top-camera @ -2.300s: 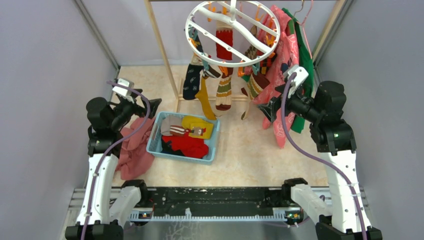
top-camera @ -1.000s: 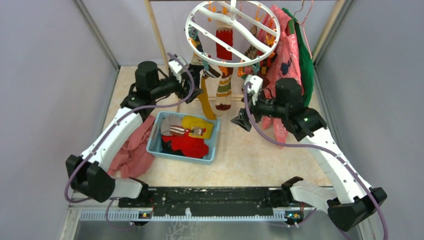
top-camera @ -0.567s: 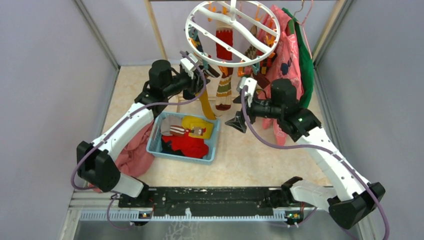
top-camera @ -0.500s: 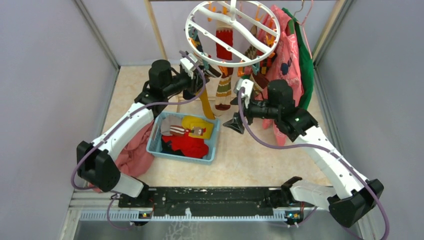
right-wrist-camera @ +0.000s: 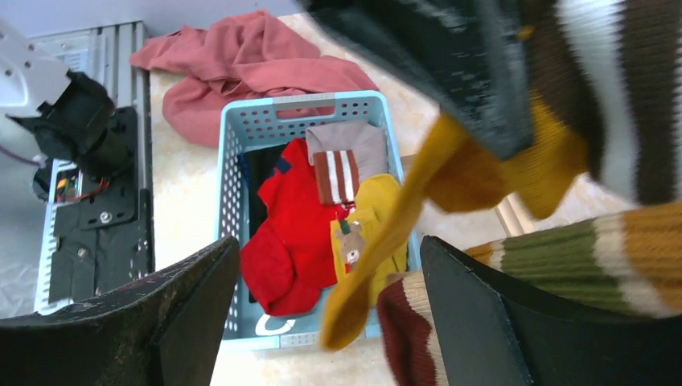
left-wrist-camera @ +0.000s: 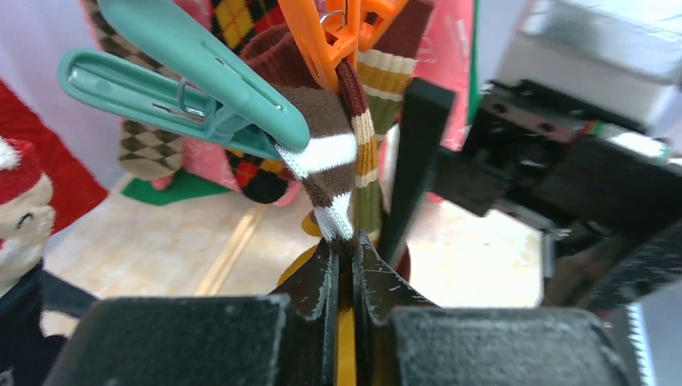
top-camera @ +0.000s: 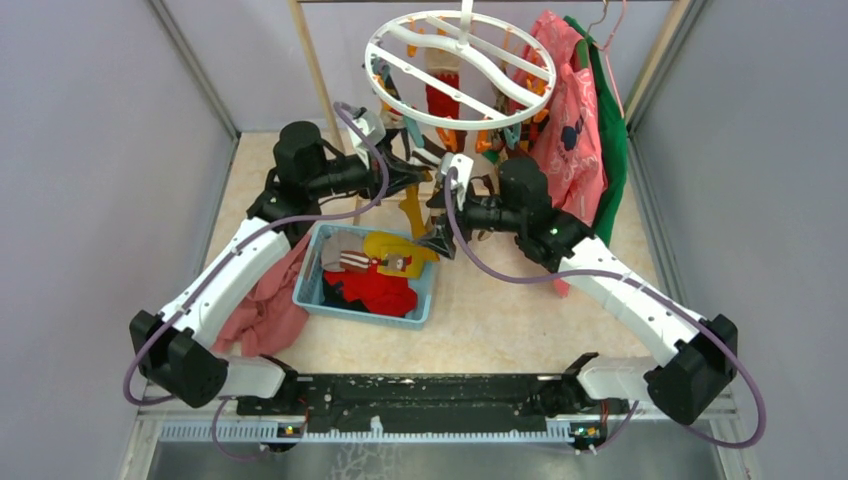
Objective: Remove the socks clipped to the hanger
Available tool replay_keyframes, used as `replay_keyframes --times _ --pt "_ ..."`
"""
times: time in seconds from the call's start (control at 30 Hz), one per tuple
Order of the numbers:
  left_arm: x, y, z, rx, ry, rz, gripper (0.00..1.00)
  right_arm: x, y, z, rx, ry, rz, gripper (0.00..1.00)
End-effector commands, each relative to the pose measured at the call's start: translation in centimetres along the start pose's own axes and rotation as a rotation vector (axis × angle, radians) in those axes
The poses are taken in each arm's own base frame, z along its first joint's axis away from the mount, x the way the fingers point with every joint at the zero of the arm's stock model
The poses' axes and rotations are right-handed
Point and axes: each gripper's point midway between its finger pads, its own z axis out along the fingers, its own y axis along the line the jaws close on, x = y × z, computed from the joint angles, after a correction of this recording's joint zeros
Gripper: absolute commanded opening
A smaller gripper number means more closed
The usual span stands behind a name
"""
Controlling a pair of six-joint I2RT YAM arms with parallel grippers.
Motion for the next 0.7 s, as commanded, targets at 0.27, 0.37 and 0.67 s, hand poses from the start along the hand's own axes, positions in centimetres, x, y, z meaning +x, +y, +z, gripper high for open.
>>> replay_keyframes --times 0.27,0.37,0.67 --pt "-1.0 -5.5 -1.0 0.208 -0.063 -0.320 0.00 -5.3 -2.6 1.5 0.111 -0.122 -0.011 0.74" --pt "-1.2 -5.7 -1.2 0.207 -0.072 -0.348 0.00 -5.1 -2.5 1.7 0.097 -0.122 -0.006 0.57" --pt "-1.8 -5.2 -1.2 0.175 -0.098 -0.380 0.07 -4.3 -2.3 1.6 0.095 -0.105 -0.014 0.00"
